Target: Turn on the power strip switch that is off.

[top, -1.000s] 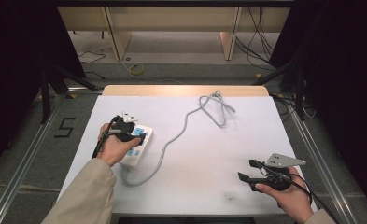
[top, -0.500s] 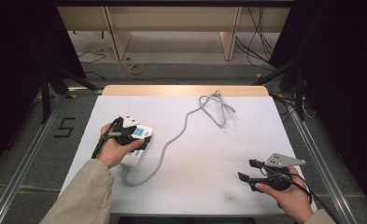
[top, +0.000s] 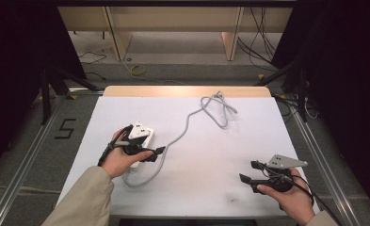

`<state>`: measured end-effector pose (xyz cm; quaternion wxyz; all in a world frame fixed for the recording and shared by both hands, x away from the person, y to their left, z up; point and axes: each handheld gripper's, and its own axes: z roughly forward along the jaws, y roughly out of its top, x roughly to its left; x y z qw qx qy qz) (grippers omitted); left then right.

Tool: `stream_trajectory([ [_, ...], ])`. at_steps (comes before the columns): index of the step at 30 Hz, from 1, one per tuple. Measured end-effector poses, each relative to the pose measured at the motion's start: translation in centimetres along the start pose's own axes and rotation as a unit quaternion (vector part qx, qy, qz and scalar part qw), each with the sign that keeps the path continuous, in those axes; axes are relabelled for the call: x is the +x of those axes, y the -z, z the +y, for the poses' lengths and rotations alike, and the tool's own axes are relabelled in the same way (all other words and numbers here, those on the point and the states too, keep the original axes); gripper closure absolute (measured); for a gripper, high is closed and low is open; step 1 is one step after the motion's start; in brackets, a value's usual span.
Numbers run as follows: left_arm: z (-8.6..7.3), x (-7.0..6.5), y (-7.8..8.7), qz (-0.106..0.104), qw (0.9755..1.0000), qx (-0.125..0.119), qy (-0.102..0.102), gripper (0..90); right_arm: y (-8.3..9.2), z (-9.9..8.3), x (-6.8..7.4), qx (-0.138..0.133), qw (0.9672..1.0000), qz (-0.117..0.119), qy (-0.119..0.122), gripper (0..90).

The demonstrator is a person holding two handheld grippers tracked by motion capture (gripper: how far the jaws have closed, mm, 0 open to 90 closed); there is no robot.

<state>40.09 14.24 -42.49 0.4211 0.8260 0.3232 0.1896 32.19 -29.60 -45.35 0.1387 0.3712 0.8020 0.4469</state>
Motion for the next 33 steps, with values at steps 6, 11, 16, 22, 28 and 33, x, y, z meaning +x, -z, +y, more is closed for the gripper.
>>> stream_trajectory([
  [6,-0.5,-0.8,0.5,-0.022,0.9998,0.001,-0.003,17.1,-0.2,0.0,0.1,0.002,1.0000,0.001,0.001,29.5],
  [11,-1.0,-1.3,0.7,-0.028,0.9995,0.003,-0.012,17.0,-0.2,0.0,0.0,0.002,1.0000,0.001,0.001,29.5],
  [16,-1.6,-1.7,1.0,-0.032,0.9994,0.001,-0.014,17.1,0.0,0.0,-0.1,-0.004,1.0000,-0.002,-0.001,29.5],
  [22,-2.3,-2.0,1.4,-0.031,0.9993,0.002,-0.021,17.0,0.0,0.0,0.0,-0.002,1.0000,0.000,0.001,29.6],
  [28,-2.8,-2.1,1.8,-0.030,0.9992,0.005,-0.026,16.8,0.1,0.0,-0.1,-0.005,1.0000,-0.003,0.000,29.9],
  [33,-3.3,-2.2,2.0,-0.029,0.9991,0.006,-0.029,16.8,0.2,0.0,-0.1,-0.009,1.0000,-0.003,0.000,30.1],
])
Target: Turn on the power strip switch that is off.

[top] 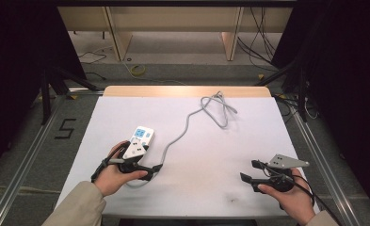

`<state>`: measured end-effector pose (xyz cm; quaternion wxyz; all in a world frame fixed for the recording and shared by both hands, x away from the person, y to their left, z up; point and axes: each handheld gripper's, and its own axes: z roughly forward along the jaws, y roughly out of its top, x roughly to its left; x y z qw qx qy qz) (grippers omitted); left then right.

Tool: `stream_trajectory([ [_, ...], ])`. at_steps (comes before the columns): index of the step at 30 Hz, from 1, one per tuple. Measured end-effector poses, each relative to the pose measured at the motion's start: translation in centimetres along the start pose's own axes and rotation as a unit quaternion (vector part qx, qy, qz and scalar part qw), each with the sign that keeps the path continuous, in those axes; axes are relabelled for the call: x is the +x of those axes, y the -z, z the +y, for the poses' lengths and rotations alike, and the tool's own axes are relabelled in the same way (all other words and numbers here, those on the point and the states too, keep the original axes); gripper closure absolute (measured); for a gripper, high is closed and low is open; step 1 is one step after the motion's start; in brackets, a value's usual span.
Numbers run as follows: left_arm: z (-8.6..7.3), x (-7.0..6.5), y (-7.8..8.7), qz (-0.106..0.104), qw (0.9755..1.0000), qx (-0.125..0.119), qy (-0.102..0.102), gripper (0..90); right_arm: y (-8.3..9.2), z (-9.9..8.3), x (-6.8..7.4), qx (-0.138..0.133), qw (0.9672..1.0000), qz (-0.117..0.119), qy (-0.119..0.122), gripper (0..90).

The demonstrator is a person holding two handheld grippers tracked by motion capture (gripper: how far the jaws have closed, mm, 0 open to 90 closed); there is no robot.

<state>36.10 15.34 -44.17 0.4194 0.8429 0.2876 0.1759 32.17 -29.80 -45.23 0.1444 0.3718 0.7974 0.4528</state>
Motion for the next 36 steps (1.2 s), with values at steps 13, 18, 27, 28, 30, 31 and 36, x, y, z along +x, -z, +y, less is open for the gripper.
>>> stream_trajectory([
  [13,-1.3,0.1,0.8,0.008,0.9999,-0.006,-0.004,16.7,0.1,-0.1,-0.1,-0.001,1.0000,0.003,-0.004,30.1],
  [18,-2.0,0.3,1.3,0.012,0.9999,-0.003,-0.001,16.6,0.0,-0.1,-0.1,0.001,1.0000,0.006,-0.005,30.1],
  [27,-3.2,0.9,2.4,0.023,0.9997,0.001,0.003,16.6,-0.1,-0.1,-0.1,0.004,1.0000,0.008,-0.003,30.0],
  [28,-3.3,0.9,2.5,0.023,0.9997,0.001,0.007,16.6,-0.1,-0.1,0.0,0.004,1.0000,0.009,-0.002,30.0],
  [30,-3.3,0.9,2.6,0.025,0.9997,-0.001,0.007,16.6,-0.1,-0.2,0.0,0.006,0.9999,0.008,-0.002,30.1],
  [31,-3.3,0.9,2.7,0.026,0.9996,-0.001,0.008,16.6,-0.1,-0.2,0.0,0.006,0.9999,0.008,-0.002,30.0],
  [36,-3.4,1.0,2.7,0.032,0.9995,0.003,0.003,16.6,0.0,-0.2,-0.1,0.007,0.9999,0.009,-0.002,30.0],
])
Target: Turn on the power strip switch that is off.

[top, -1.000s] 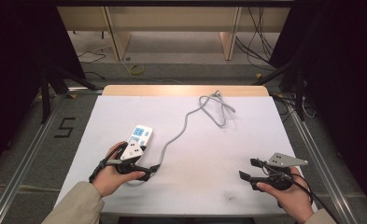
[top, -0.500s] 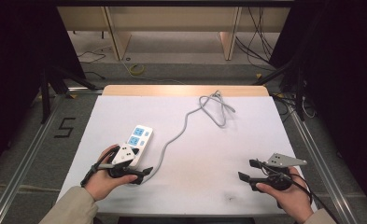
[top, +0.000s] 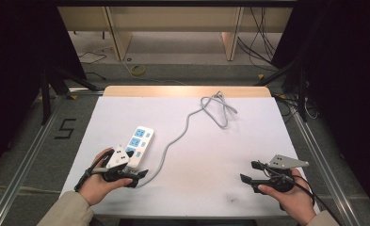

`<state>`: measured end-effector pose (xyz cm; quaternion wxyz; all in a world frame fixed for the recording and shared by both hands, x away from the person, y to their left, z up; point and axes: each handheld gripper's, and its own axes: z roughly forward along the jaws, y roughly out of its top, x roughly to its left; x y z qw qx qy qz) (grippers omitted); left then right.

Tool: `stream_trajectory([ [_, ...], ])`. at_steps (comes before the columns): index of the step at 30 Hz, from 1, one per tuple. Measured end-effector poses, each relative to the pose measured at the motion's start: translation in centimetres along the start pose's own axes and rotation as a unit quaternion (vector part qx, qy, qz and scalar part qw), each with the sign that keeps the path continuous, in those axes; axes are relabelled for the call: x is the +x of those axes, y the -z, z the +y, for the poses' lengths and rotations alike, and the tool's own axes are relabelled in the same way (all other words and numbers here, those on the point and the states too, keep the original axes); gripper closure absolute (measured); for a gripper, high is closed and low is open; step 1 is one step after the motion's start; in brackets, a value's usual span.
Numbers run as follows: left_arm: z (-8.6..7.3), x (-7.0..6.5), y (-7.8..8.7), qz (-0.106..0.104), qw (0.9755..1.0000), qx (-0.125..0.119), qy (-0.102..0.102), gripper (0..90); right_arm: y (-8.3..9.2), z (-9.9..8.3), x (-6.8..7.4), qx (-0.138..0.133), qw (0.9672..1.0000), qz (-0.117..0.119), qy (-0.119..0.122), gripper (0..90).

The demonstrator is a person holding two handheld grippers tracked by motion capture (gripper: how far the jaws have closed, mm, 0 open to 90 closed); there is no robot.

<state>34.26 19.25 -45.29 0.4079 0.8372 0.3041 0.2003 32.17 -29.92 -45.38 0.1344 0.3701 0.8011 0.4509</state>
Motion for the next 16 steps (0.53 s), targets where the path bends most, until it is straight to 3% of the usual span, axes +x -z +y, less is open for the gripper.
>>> stream_trajectory([
  [16,-0.08,-0.06,-0.17,0.005,0.9999,0.010,-0.012,16.6,0.10,-0.03,-0.06,0.000,1.0000,0.000,0.000,30.0],
])
